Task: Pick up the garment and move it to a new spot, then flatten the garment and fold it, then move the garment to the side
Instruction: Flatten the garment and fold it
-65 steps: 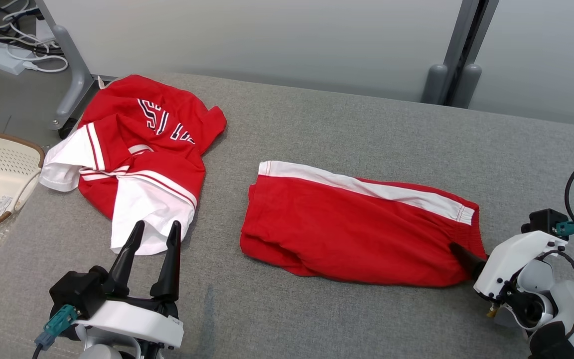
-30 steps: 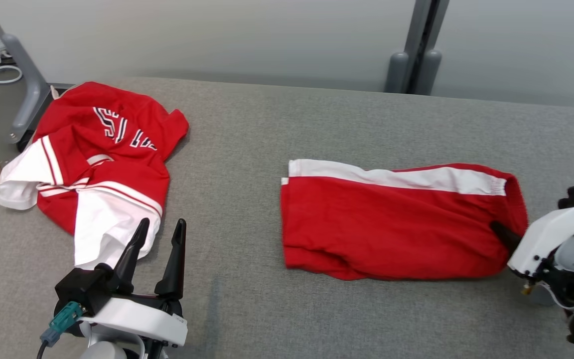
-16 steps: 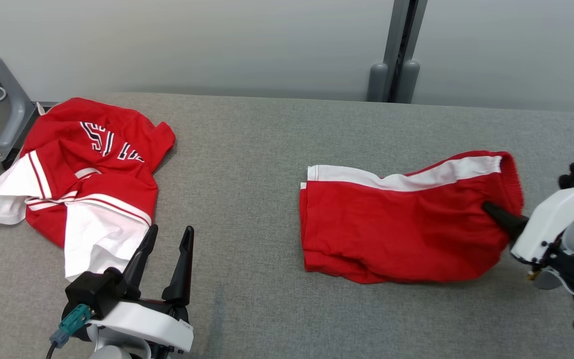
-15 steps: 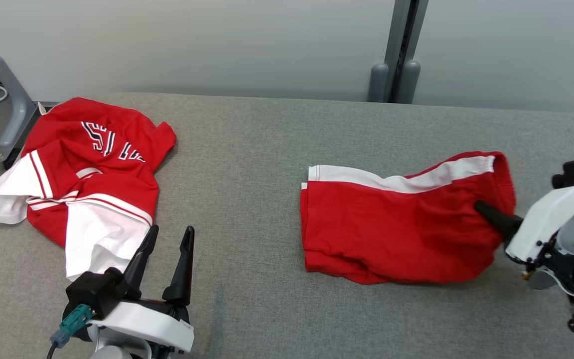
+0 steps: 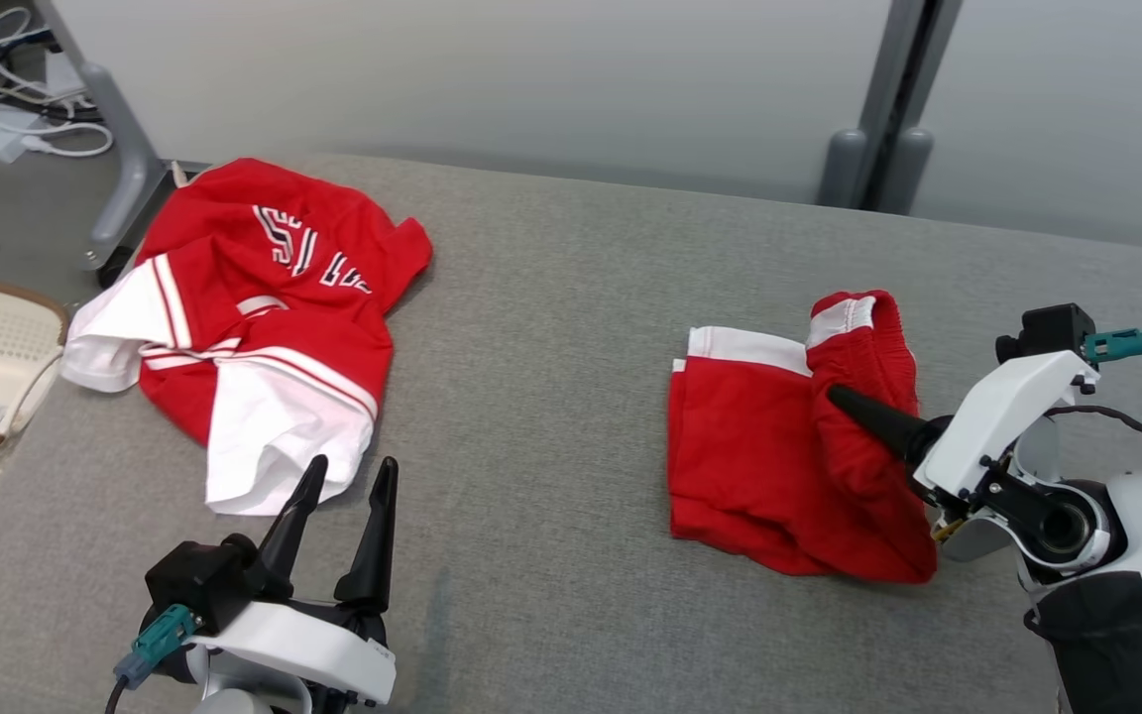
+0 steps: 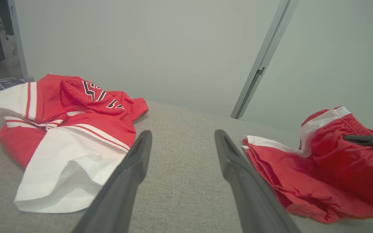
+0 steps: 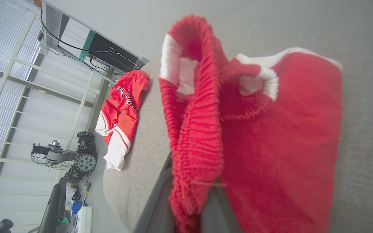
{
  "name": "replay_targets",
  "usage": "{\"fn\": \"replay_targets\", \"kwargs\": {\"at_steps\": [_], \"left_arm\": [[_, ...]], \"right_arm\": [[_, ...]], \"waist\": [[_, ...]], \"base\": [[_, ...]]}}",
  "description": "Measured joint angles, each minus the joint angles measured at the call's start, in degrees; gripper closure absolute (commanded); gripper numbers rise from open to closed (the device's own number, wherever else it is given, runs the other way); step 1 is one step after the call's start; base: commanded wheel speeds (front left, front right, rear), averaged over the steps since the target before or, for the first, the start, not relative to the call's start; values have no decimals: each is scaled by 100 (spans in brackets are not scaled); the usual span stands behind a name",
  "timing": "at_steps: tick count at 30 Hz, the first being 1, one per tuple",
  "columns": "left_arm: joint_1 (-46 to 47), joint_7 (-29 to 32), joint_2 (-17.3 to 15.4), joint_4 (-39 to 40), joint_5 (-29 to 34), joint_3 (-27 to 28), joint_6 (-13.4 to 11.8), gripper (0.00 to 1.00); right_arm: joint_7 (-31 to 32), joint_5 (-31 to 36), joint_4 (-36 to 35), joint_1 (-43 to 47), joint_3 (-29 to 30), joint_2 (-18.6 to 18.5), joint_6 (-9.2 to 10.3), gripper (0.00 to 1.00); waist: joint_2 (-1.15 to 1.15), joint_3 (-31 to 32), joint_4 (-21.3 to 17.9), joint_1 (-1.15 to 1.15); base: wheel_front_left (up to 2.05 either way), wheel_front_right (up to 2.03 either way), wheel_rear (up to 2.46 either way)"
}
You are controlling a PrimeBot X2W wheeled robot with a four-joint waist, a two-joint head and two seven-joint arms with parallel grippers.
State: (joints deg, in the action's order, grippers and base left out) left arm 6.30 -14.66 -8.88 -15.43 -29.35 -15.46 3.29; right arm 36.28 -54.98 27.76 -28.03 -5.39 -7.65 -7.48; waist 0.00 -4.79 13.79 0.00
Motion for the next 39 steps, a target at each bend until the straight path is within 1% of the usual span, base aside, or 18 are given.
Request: {"fn": "replay_targets", "kwargs": {"at_steps": [6,11,12,13,14,19,26,32,39], "left_arm": [[33,-5,34,-63,-12,-23,18,0],[61,-8,32,-116,-38,-21,20,0],[61,-8,31,-126,-41,-20,20,0],[61,-9,31,-135,-42,-20,20,0],[61,-9,31,-142,-42,-21,20,0],[60,-10,21,-156,-53,-16,16,0],[55,-18,3,-135,-63,-14,-10,0],[30,-18,-35,-99,-88,-11,-34,0],[24,-22,-64,-31,-93,-7,-62,0]], "right_arm": [[-68,97,523,-259,55,149,0,100],[-174,131,854,-433,-8,244,0,99],[-223,142,904,-451,-16,253,0,67],[-254,159,980,-475,-24,261,0,40],[-280,160,1042,-493,-35,269,0,0],[-405,54,1125,-576,-107,345,0,0],[-568,-260,750,-588,-263,334,0,0],[-827,-347,264,-421,-314,29,0,0],[-989,-253,-43,-83,-327,-345,0,0]], "waist": [[0,-47,285,0],[0,-43,469,0],[0,-37,493,0],[0,-30,511,0],[0,-21,523,0],[0,3,527,0],[0,36,322,0],[0,68,37,0],[0,84,-312,0]], "base": [[0,0,0],[0,0,0],[0,0,0],[0,0,0],[0,0,0],[0,0,0],[0,0,0],[0,0,0],[0,0,0]]}}
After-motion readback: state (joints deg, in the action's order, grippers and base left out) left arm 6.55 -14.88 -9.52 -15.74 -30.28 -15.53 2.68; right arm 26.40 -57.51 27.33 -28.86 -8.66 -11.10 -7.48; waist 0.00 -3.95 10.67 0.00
